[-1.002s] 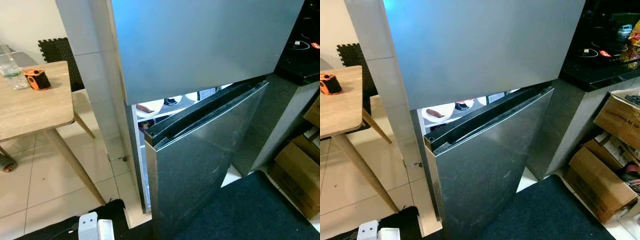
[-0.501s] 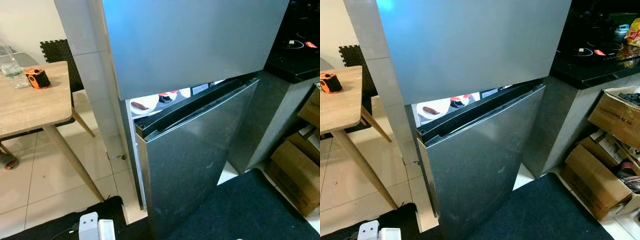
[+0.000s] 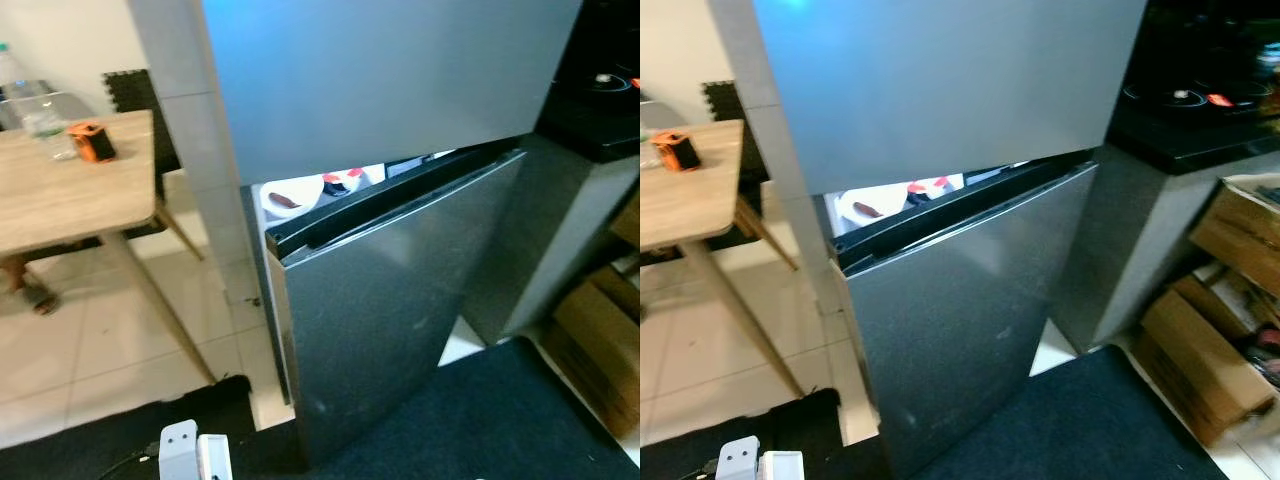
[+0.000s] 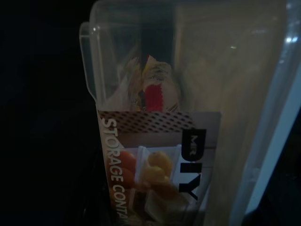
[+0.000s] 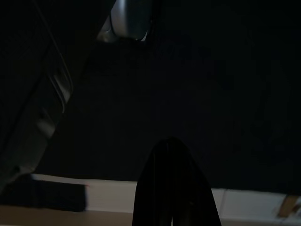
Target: Restocking fridge
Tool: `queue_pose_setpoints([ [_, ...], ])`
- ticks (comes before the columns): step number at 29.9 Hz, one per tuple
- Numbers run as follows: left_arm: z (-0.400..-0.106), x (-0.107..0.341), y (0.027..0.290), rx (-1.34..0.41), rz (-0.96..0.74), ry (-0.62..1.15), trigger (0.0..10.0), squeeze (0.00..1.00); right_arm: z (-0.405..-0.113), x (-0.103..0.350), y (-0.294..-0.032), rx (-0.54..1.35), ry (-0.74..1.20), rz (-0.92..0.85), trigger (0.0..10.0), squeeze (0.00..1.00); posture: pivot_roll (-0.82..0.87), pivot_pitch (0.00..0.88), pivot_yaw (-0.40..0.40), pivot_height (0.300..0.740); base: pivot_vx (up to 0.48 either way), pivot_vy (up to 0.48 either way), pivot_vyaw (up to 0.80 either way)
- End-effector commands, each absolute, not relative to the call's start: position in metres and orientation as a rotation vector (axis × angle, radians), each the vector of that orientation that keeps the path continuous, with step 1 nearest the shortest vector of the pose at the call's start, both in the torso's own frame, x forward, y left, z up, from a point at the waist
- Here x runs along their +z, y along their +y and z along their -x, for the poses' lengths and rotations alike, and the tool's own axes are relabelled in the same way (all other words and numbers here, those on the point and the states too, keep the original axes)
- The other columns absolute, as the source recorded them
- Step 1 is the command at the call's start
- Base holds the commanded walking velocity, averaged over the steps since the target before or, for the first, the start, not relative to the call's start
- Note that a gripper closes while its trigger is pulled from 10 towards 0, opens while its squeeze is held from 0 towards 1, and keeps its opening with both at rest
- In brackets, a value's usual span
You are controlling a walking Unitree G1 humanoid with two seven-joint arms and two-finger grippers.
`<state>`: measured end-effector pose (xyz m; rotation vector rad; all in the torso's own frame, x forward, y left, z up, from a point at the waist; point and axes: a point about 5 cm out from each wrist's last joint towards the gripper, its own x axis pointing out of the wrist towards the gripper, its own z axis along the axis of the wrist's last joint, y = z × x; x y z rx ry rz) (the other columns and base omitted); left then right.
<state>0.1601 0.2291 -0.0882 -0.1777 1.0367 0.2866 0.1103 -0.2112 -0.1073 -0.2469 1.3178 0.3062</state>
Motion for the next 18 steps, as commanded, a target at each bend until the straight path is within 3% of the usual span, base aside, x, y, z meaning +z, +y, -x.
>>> queue_pose_setpoints([
  [1,-0.1592,-0.0892,0.2267,0.279,0.173,1.043,10.0,0.00,-0.1126,-0.1067,-0.2111,0.305,1.313,0.255,10.0,0.00,-0.07,0.000,0.020,0.740,-0.401,0.000,0.00],
  [5,-0.1598,-0.0889,0.2268,0.274,0.168,1.040,10.0,0.00,-0.1123,-0.1068,-0.2111,0.306,1.314,0.255,10.0,0.00,-0.07,0.000,0.020,0.740,-0.386,0.000,0.00],
  [16,-0.1598,-0.0888,0.2256,0.230,0.155,1.032,10.0,0.00,-0.1117,-0.1069,-0.2114,0.308,1.317,0.257,10.0,0.00,-0.07,0.000,0.021,0.740,0.000,0.000,0.00],
  [18,-0.1598,-0.0889,0.2249,0.217,0.148,1.034,10.0,0.00,-0.1117,-0.1069,-0.2115,0.308,1.317,0.257,10.0,0.00,-0.07,0.000,0.021,0.740,0.000,-0.480,0.00],
])
